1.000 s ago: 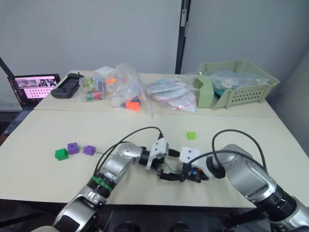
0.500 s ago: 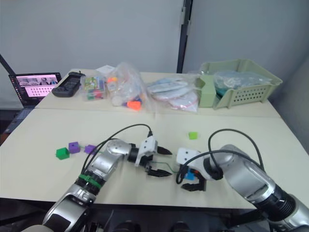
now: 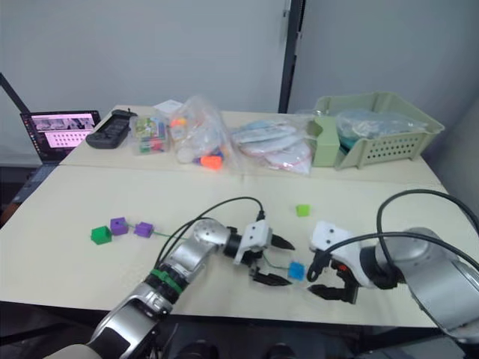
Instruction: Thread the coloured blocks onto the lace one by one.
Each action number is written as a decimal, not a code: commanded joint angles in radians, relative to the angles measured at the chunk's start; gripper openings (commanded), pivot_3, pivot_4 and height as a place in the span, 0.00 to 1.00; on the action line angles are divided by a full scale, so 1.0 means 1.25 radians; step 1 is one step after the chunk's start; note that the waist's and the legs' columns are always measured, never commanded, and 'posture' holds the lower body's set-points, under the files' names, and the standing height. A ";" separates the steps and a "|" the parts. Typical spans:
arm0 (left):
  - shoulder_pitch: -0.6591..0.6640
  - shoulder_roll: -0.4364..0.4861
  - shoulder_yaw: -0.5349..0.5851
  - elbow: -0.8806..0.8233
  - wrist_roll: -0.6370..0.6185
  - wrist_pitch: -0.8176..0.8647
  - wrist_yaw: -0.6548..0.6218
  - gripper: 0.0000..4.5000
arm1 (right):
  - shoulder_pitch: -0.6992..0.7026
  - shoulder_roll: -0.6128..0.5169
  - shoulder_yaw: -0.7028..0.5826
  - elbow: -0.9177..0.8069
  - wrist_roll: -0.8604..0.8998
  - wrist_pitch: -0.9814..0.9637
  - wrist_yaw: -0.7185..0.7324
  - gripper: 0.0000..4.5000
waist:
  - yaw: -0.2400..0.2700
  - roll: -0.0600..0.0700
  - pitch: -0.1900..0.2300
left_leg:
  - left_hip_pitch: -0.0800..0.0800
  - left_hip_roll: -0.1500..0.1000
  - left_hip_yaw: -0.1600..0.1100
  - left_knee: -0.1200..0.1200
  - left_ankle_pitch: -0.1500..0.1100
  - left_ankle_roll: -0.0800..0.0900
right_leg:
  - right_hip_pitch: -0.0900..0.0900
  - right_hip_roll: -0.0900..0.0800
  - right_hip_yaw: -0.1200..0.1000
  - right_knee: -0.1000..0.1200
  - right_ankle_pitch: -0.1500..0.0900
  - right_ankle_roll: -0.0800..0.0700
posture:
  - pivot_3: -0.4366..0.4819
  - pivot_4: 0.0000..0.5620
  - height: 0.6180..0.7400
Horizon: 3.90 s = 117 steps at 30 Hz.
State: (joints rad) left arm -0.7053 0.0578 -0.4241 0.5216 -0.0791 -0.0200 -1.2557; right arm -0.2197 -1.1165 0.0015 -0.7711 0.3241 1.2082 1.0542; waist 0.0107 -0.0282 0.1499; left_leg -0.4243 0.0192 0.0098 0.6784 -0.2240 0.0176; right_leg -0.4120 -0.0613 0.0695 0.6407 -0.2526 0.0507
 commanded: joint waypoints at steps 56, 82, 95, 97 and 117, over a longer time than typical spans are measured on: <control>-0.031 0.002 0.021 0.082 0.055 -0.105 0.047 0.31 | 0.025 0.006 0.177 0.182 -0.122 -0.337 -0.126 0.00 | -0.002 0.000 0.000 | 0.001 0.000 0.000 0.000 0.000 0.000 | 0.001 0.000 0.000 0.001 0.000 0.000 | 0.48 0.27 0.95; 0.005 0.513 0.265 0.310 -0.031 -0.261 -0.171 0.31 | -0.080 0.022 0.203 0.269 -0.151 -0.411 -0.028 0.00 | -0.009 0.000 0.000 | 0.000 0.001 0.001 0.000 0.000 0.000 | -0.001 0.000 0.000 0.002 0.000 0.000 | 0.48 0.27 0.95; -0.055 0.571 0.298 0.477 -0.026 -0.318 -0.227 0.61 | -0.073 0.026 0.194 0.275 -0.153 -0.418 -0.013 0.00 | -0.022 0.000 0.000 | 0.001 0.005 0.006 0.000 0.000 0.000 | -0.007 0.002 0.000 0.007 0.000 -0.002 | 0.48 0.27 0.95; -0.066 0.572 0.312 0.471 -0.039 -0.293 -0.257 0.76 | -0.077 0.027 0.195 0.279 -0.154 -0.420 -0.010 0.00 | -0.020 0.000 0.000 | 0.000 0.005 0.006 0.000 0.000 0.000 | -0.007 0.002 0.000 0.007 0.000 -0.002 | 0.48 0.27 0.95; 0.022 0.304 0.165 -0.118 -0.130 -0.002 -0.129 0.99 | -0.214 0.106 0.264 0.254 -0.123 -0.318 0.047 0.00 | -0.018 0.000 0.000 | -0.003 0.004 0.004 0.001 0.000 0.000 | -0.008 0.002 0.000 0.007 0.000 -0.002 | 0.48 0.27 0.95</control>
State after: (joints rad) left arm -0.6753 0.4677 -0.2143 0.4106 -0.2641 0.0340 -1.4708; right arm -0.4617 -0.9870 0.3366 -0.4091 0.1454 0.7878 1.1013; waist -0.0116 -0.0286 0.1502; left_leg -0.4275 0.0242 0.0154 0.6800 -0.2240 0.0176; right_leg -0.4216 -0.0594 0.0697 0.6487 -0.2523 0.0485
